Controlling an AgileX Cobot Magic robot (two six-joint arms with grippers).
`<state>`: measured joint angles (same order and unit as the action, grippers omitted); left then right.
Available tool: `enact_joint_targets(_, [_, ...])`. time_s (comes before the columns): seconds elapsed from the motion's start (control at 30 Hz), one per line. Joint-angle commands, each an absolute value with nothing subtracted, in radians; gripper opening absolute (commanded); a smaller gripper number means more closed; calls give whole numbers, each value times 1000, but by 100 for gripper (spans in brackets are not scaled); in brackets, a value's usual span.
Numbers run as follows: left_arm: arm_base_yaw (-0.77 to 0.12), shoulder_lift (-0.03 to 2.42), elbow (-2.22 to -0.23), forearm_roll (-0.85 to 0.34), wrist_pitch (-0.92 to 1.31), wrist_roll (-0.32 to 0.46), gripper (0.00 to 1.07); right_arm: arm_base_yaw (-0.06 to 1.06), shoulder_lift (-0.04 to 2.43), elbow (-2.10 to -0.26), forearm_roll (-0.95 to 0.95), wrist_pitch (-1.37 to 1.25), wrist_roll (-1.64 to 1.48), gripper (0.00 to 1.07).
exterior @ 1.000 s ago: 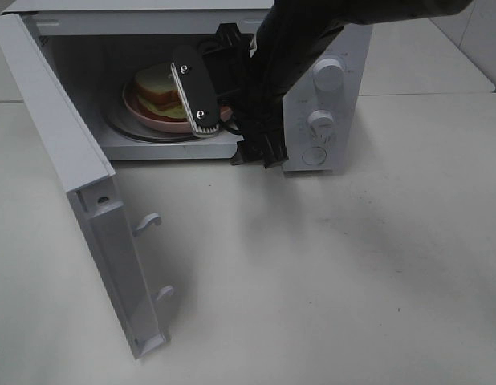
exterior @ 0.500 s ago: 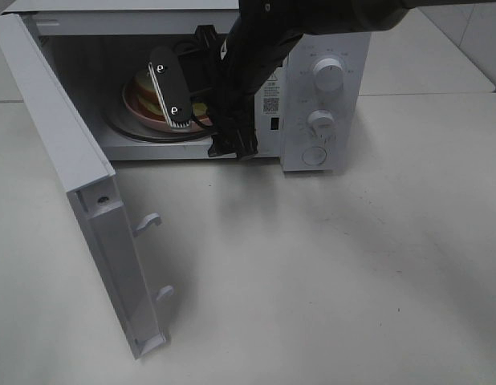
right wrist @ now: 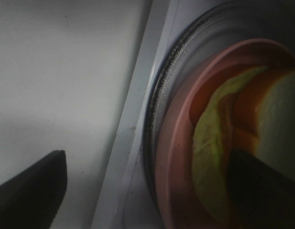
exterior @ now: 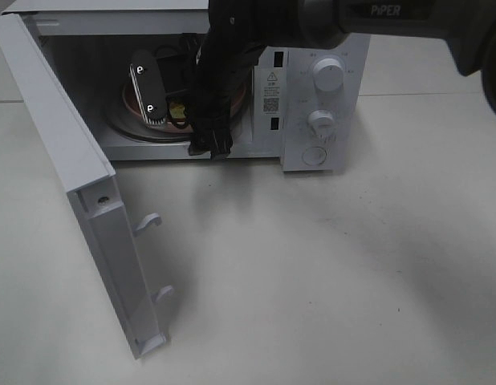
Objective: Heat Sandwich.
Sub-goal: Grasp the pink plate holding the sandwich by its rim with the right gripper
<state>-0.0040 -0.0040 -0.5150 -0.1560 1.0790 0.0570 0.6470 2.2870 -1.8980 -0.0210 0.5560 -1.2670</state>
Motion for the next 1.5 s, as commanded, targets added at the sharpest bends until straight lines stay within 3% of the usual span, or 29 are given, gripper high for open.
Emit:
enact_joint_targets(0.03, [0,-21,-514,-160,1073,54,98,643,2319,-1945,-27,547,-1251,82])
enact_joint_targets(0.83, [0,-21,-514,-159,1073,54,98,599,2479,-2054,10,564,-1260,75])
enact_joint_targets(0.93, [0,-21,-514,-159,1073,54,98,596,2484,-2054,8,563,-1259,62])
enact_joint_targets(0.97, [0,-21,-514,-159,1073,54,98,596,2484,-2054,8,563,-1259,62])
enact_joint_targets(1.07, [0,-21,-514,-159,1073,54,98,596,2483,-2054,8,564,-1253,34])
enact_joint_targets(1.1, [0,-21,-514,-159,1073,54,98,596,2481,-2054,8,567,-1236,17])
enact_joint_targets(1.13, [0,-21,-514,-159,1073,54,98,596,2481,-2054,8,567,-1236,17])
enact_joint_targets(1.2, [0,-21,-514,-159,1073,54,98,596,2478,-2054,8,568,-1204,2])
enact_joint_targets(1.5, [0,-21,-514,-159,1073,54,98,598,2478,-2054,8,586,-1174,0])
